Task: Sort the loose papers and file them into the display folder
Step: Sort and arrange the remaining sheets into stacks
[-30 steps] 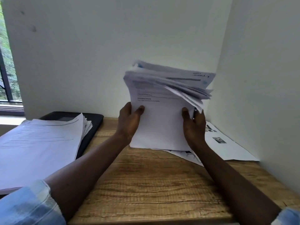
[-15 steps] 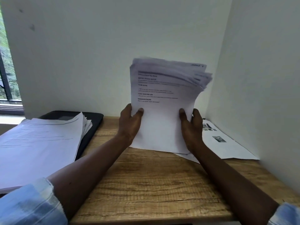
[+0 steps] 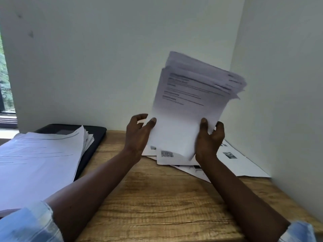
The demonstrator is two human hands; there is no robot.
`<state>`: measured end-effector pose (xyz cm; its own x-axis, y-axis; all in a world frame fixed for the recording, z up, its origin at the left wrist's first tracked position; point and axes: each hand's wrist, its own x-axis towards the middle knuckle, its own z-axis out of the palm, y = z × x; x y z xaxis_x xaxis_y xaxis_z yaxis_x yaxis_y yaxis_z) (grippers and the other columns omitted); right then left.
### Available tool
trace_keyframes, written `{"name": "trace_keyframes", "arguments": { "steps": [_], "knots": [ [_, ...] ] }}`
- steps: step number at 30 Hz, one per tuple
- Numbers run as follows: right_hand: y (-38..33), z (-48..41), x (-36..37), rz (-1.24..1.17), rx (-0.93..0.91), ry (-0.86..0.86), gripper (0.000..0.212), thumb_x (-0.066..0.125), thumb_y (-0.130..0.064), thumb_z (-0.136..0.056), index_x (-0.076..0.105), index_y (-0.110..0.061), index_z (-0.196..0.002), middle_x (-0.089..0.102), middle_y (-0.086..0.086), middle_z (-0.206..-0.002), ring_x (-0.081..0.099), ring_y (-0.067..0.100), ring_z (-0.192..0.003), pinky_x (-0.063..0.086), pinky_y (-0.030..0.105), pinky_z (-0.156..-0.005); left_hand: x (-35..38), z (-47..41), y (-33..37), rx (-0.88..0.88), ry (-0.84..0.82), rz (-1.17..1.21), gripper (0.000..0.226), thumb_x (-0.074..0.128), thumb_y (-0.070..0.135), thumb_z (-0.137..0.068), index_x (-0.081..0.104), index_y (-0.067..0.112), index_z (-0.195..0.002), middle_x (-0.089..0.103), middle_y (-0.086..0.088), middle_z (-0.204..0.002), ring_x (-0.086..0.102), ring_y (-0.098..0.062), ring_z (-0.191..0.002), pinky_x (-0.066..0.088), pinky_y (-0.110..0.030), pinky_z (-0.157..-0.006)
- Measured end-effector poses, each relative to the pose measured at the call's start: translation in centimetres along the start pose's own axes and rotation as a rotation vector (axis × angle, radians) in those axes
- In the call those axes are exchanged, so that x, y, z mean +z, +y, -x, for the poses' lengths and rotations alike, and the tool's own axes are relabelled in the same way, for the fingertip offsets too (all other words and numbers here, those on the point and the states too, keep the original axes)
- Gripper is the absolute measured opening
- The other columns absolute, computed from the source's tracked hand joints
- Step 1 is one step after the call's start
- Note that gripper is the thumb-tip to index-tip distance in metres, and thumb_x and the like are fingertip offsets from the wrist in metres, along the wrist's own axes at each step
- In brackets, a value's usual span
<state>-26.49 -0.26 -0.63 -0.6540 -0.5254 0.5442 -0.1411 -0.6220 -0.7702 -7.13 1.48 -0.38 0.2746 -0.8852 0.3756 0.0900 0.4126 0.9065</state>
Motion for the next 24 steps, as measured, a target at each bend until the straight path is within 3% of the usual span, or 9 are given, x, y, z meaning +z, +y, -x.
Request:
{"name": "trace_keyframes", "arguments": {
  "steps": [3,6,8,10,13,16,18,20,24],
  "knots": [
    [-0.5,-0.8,-0.5,-0.085,0.135,0.147,0.021,0.062,-0.021,-0.102,0.059,-0.006,-0.116,0.065,0.004,-0.108,0.062,0.016,-0.095,0.052,0.023,-0.087,0.6,0.9,-0.1,-0.259,-0.179,0.178,0.047,0.077,0.036,-0.09,0.06,0.018,-0.13,0.076,-0.003,-0.112,0.076,-0.02,-0.09,0.057,-0.033,-0.071],
    [-0.3,-0.5,-0.7,-0.082,0.219,0.188,0.03,0.058,-0.025,-0.104,0.055,-0.006,-0.127,0.063,0.004,-0.115,0.062,0.018,-0.099,0.046,0.023,-0.083,2.1,2.2,-0.4,-0.259,-0.348,0.22,0.036,0.072,0.022,-0.096,0.062,0.014,-0.129,0.075,-0.009,-0.12,0.076,-0.027,-0.101,0.061,-0.039,-0.081],
    [-0.1,0.1,-0.4,-0.077,0.259,0.153,0.033,0.055,-0.027,-0.105,0.053,-0.007,-0.132,0.062,0.005,-0.121,0.061,0.019,-0.103,0.044,0.024,-0.086,3.4,2.9,-0.3,-0.158,-0.294,0.239,0.027,0.064,0.007,-0.1,0.063,0.016,-0.126,0.075,-0.008,-0.117,0.075,-0.026,-0.102,0.063,-0.038,-0.081],
    [0.6,0.5,0.0,-0.047,0.285,0.085,0.036,0.055,-0.028,-0.105,0.052,-0.008,-0.135,0.062,0.006,-0.127,0.06,0.019,-0.107,0.044,0.025,-0.09,4.0,3.0,0.0,-0.044,-0.167,0.186,0.029,0.057,-0.001,-0.101,0.066,0.02,-0.118,0.076,-0.002,-0.107,0.074,-0.02,-0.098,0.062,-0.03,-0.072],
    [1.2,0.3,0.2,-0.027,0.422,-0.007,0.05,0.062,-0.035,-0.101,0.043,-0.01,-0.139,0.057,0.002,-0.128,0.057,0.019,-0.11,0.046,0.031,-0.097,3.0,1.7,0.1,0.15,0.022,-0.132,0.03,0.051,-0.001,-0.095,0.066,0.021,-0.109,0.073,-0.001,-0.092,0.068,-0.022,-0.082,0.051,-0.029,-0.063],
    [1.4,-1.3,-0.3,0.068,0.475,0.028,0.083,0.073,-0.038,-0.093,0.021,-0.011,-0.152,0.045,0.011,-0.144,0.053,0.026,-0.125,0.041,0.032,-0.103,0.6,-0.3,0.8,0.298,0.092,-0.389,0.033,0.049,0.0,-0.095,0.064,0.017,-0.119,0.071,-0.003,-0.102,0.063,-0.023,-0.09,0.044,-0.031,-0.072],
    [1.5,-2.7,-1.2,0.168,0.415,0.087,0.091,0.078,-0.034,-0.087,0.019,-0.016,-0.154,0.04,0.017,-0.15,0.051,0.035,-0.129,0.041,0.044,-0.11,-1.2,-1.9,1.3,0.368,0.107,-0.507,0.035,0.05,0.0,-0.096,0.061,0.012,-0.127,0.069,-0.007,-0.111,0.061,-0.026,-0.097,0.04,-0.03,-0.077],
    [1.8,-3.6,-2.1,0.277,0.319,0.036,0.087,0.078,-0.037,-0.086,0.025,-0.024,-0.153,0.05,0.01,-0.142,0.056,0.032,-0.123,0.042,0.054,-0.111,-3.0,-3.5,1.2,0.419,0.102,-0.603,0.034,0.051,-0.001,-0.096,0.06,0.008,-0.127,0.069,-0.013,-0.112,0.061,-0.031,-0.099,0.038,-0.031,-0.077],
    [1.8,-3.2,-2.5,0.345,0.14,-0.283,0.055,0.068,-0.032,-0.096,0.04,-0.025,-0.143,0.062,-0.006,-0.114,0.063,0.021,-0.106,0.05,0.053,-0.103,-5.2,-4.7,0.4,0.415,0.013,-0.642,0.031,0.049,-0.001,-0.095,0.059,0.006,-0.123,0.068,-0.014,-0.11,0.061,-0.038,-0.101,0.05,-0.047,-0.085]
  ]
}}
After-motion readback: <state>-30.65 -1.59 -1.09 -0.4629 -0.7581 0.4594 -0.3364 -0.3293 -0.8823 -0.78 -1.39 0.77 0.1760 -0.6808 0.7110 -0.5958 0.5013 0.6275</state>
